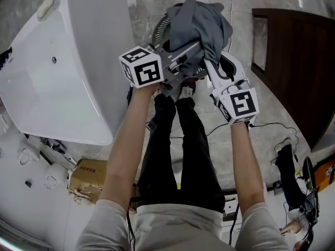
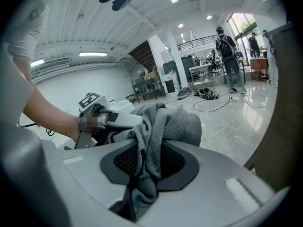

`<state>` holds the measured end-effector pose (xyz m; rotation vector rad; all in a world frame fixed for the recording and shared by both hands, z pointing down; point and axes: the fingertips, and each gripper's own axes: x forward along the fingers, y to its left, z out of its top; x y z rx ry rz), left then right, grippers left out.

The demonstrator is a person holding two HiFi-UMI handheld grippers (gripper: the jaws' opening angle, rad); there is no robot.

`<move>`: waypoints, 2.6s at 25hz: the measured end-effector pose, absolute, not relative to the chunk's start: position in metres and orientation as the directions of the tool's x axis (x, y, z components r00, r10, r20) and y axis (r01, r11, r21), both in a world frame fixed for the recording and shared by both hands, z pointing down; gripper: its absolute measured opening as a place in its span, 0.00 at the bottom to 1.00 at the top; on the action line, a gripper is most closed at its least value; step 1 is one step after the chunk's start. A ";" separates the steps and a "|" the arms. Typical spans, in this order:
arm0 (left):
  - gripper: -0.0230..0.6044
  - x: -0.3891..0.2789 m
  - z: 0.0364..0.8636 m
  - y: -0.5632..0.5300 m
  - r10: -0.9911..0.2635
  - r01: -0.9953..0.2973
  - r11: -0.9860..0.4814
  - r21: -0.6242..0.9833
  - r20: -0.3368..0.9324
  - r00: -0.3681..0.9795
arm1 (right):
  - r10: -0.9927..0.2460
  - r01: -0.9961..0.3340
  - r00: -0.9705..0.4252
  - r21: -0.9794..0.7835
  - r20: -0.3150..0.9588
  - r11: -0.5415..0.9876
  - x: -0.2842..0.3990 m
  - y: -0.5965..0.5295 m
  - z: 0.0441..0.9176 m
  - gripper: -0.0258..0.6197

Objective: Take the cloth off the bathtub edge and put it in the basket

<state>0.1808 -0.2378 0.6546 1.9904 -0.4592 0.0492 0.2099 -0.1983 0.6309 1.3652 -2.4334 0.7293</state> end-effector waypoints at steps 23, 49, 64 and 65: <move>0.28 0.119 0.780 -0.163 -0.298 -0.480 -0.090 0.873 0.437 0.849 | -0.515 -0.807 -0.590 -0.478 0.622 0.346 0.152 -0.131 0.758 0.17; 0.38 0.073 0.830 -0.128 -0.401 -0.726 0.056 0.685 0.682 0.612 | -0.379 -0.837 -0.534 -0.408 0.756 0.365 0.157 -0.105 0.823 0.23; 0.38 0.001 0.854 -0.020 -0.322 -0.797 -0.177 0.578 0.731 0.601 | -0.096 -0.554 -0.522 -0.251 0.847 0.794 0.049 0.000 0.905 0.35; 0.38 0.000 0.855 -0.013 -0.317 -0.794 -0.188 0.578 0.730 0.606 | -0.104 -0.532 -0.499 -0.209 0.860 0.821 0.047 0.000 0.912 0.35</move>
